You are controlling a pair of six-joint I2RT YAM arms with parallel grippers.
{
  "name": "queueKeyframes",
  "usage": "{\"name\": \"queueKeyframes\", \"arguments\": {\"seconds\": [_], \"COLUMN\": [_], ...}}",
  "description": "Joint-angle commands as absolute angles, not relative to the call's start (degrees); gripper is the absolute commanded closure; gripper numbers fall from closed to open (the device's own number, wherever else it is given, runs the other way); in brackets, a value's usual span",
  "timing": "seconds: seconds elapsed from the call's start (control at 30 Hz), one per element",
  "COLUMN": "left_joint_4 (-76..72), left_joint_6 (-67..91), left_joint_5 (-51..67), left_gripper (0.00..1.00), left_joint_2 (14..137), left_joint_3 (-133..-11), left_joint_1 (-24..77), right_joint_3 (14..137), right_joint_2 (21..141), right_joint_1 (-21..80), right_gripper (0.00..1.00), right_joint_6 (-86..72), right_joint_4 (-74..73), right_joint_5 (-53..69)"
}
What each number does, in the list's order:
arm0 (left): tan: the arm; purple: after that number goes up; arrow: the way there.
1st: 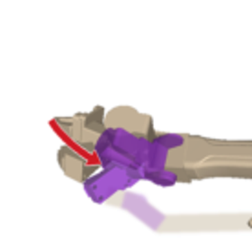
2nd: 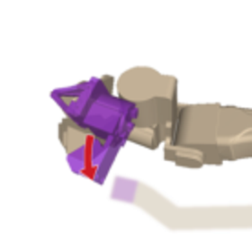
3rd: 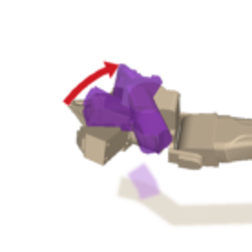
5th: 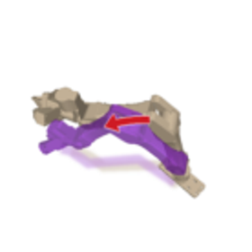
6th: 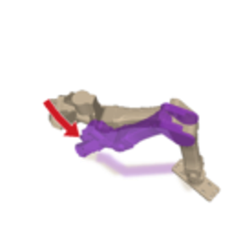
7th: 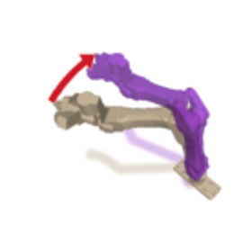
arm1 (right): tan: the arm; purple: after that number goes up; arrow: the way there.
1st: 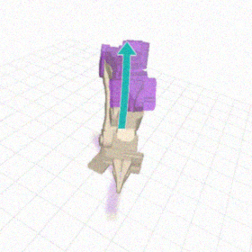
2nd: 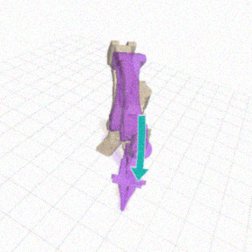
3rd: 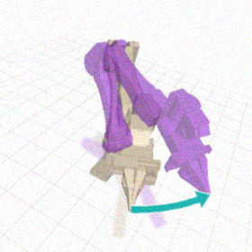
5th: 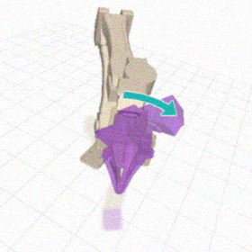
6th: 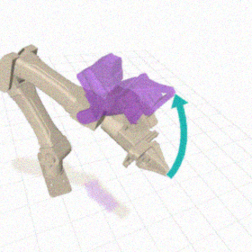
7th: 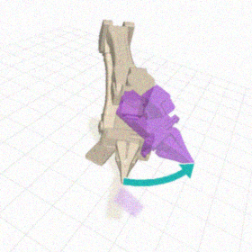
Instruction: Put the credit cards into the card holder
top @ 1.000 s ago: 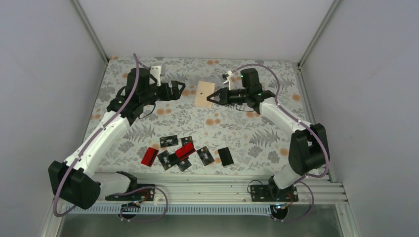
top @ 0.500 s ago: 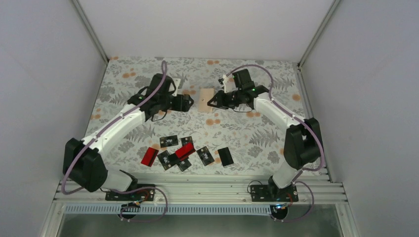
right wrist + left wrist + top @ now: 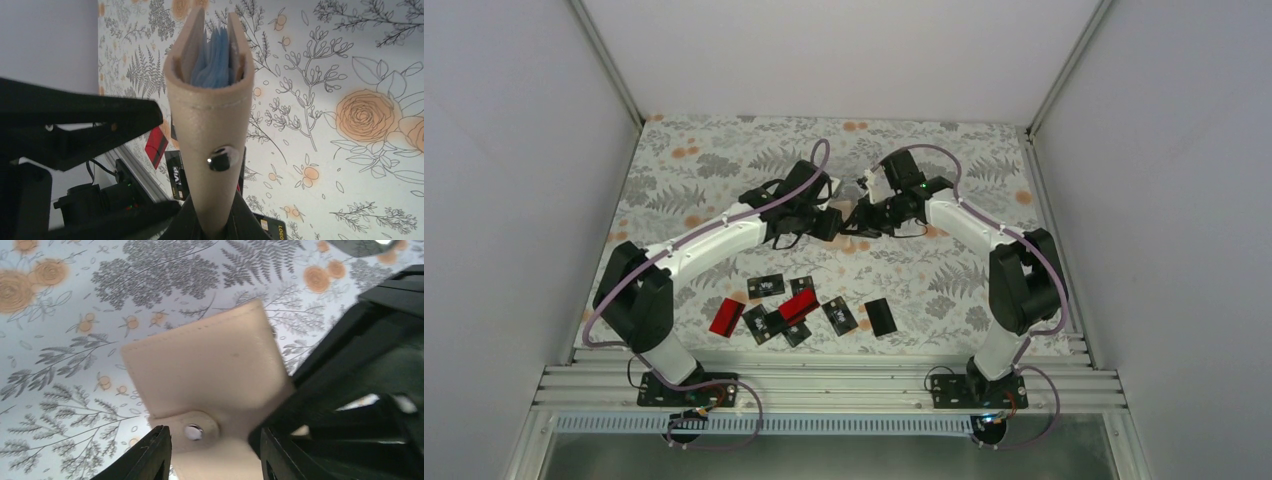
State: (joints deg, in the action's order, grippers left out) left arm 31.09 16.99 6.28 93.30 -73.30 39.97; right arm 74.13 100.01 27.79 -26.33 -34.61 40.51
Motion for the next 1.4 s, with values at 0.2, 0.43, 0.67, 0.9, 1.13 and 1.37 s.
{"name": "queueKeyframes", "arguments": {"seconds": [0.2, 0.43, 0.67, 0.9, 1.13, 1.37], "left_joint_4": [33.33, 33.67, 33.89, 34.74, 34.94, 36.61], "left_joint_6": [15.51, 15.29, 15.82, 16.4, 17.54, 19.16], "left_joint_5": [0.99, 1.71, 0.36, -2.12, -5.18, -9.97], "left_gripper": [0.56, 0.56, 0.56, 0.56, 0.56, 0.56], "left_joint_2": [93.81, 94.01, 95.35, 96.85, 98.13, 99.64], "left_joint_3": [-73.32, -71.85, -71.38, -71.23, -71.62, -72.23], "left_joint_1": [40.44, 40.51, 40.52, 40.52, 40.53, 40.52], "right_joint_3": [71.91, 72.24, 72.4, 72.53, 72.75, 72.8], "right_joint_2": [98.49, 98.23, 97.82, 97.28, 97.24, 97.15], "right_joint_1": [28.39, 28.42, 28.47, 28.4, 28.47, 28.47], "right_gripper": [0.96, 0.96, 0.96, 0.96, 0.96, 0.96], "right_joint_6": [-26.57, -26.88, -27.06, -27.07, -26.98, -26.9], "right_joint_4": [-33.89, -33.72, -33.82, -34.0, -33.89, -34.07], "right_joint_5": [45.51, 46.41, 46.7, 46.83, 47.69, 47.64]}}
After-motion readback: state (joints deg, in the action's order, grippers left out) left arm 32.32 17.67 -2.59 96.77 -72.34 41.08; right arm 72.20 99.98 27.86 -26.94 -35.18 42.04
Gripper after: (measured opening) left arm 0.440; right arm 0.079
